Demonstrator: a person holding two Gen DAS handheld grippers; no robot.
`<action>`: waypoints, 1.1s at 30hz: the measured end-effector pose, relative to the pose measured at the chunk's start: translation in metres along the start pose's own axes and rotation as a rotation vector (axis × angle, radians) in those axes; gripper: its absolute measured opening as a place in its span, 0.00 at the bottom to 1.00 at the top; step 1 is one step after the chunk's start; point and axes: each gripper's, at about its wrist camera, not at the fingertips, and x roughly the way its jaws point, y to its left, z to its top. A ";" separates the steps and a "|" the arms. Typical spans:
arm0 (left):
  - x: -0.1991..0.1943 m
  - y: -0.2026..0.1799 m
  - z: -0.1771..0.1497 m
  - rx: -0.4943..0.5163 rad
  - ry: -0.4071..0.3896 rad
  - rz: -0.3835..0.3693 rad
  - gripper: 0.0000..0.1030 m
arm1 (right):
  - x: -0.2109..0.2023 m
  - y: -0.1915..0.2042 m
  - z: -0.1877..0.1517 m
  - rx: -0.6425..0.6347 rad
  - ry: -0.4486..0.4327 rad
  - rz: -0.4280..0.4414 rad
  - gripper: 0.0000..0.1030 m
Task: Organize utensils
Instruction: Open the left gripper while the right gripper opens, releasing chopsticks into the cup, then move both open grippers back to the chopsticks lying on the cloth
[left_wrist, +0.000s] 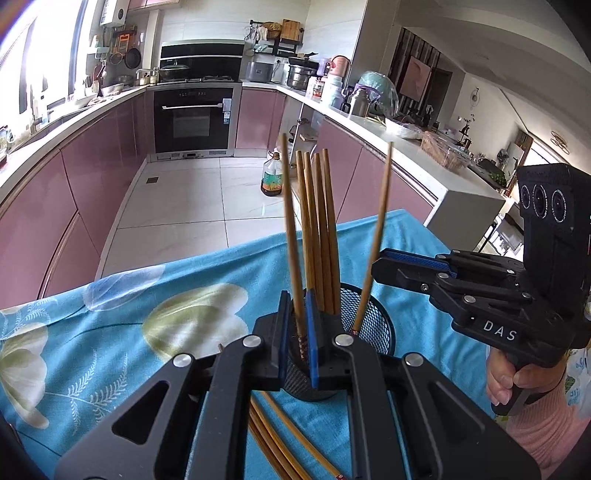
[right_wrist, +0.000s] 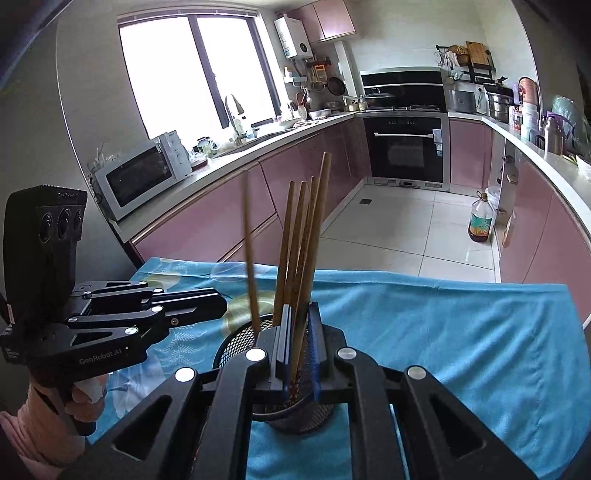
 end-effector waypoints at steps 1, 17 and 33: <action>-0.001 -0.002 0.000 -0.002 -0.003 0.001 0.08 | 0.001 0.000 0.000 0.001 -0.001 0.001 0.09; -0.047 0.002 -0.031 -0.032 -0.115 0.086 0.34 | -0.023 0.017 -0.011 -0.044 -0.045 0.017 0.25; -0.042 0.038 -0.117 -0.116 0.015 0.154 0.34 | -0.001 0.060 -0.078 -0.136 0.129 0.105 0.32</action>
